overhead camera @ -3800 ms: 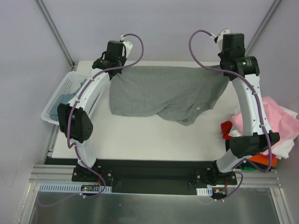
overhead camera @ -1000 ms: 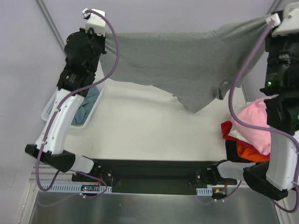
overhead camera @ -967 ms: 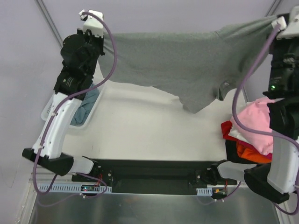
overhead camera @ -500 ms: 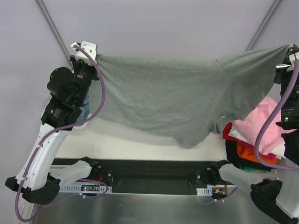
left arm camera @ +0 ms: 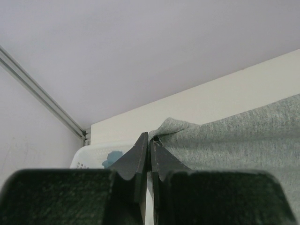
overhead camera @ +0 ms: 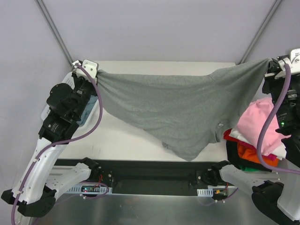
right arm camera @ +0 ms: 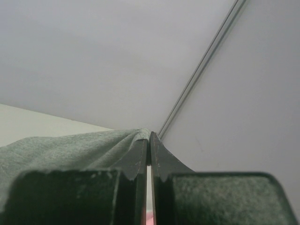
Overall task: Fold and stack the t-shirts
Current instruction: Flatten out the tshirt
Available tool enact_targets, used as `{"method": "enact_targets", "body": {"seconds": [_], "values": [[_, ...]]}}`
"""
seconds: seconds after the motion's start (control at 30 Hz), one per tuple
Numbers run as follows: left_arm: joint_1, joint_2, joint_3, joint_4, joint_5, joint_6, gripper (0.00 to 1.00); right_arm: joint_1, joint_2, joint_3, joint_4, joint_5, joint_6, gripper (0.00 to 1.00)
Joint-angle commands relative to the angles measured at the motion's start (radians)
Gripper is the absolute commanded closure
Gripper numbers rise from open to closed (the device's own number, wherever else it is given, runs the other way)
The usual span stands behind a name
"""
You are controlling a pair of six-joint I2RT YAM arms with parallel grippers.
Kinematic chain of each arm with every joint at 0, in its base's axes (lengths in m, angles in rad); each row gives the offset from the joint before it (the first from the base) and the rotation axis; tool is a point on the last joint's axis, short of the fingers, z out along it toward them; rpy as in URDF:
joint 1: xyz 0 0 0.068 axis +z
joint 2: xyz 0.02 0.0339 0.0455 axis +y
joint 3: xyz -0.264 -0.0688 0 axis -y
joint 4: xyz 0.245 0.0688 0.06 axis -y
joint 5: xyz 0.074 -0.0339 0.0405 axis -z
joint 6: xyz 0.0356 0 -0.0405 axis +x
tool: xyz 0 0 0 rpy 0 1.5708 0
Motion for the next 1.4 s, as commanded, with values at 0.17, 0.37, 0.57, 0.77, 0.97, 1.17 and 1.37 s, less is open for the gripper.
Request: {"method": "enact_targets", "body": {"seconds": [0.17, 0.37, 0.57, 0.77, 0.97, 1.17, 1.37], "values": [[-0.010, 0.028, -0.076, 0.069, -0.006, 0.004, 1.00, 0.002, 0.068, -0.036, 0.058, 0.018, -0.001, 0.99], [-0.010, 0.066, -0.136, 0.132, -0.023, 0.025, 1.00, 0.001, 0.136, -0.069, 0.098, 0.051, -0.044, 0.99], [-0.009, 0.100, -0.174, 0.193, -0.037, 0.041, 1.00, -0.013, 0.212, -0.067, 0.112, 0.052, -0.057, 0.99], [-0.010, 0.153, -0.187, 0.250, -0.052, 0.062, 1.00, -0.054, 0.285, -0.055, 0.118, 0.046, -0.057, 0.99], [-0.009, 0.221, -0.191, 0.318, -0.090, 0.088, 1.00, -0.091, 0.375, -0.016, 0.112, 0.054, -0.060, 0.99], [-0.009, 0.213, -0.126, 0.335, -0.087, 0.078, 1.00, -0.099, 0.378, 0.085, 0.081, 0.027, -0.040, 0.99], [-0.009, 0.206, -0.018, 0.335, -0.118, 0.061, 1.00, -0.097, 0.354, 0.152, 0.087, 0.026, -0.050, 0.99]]}}
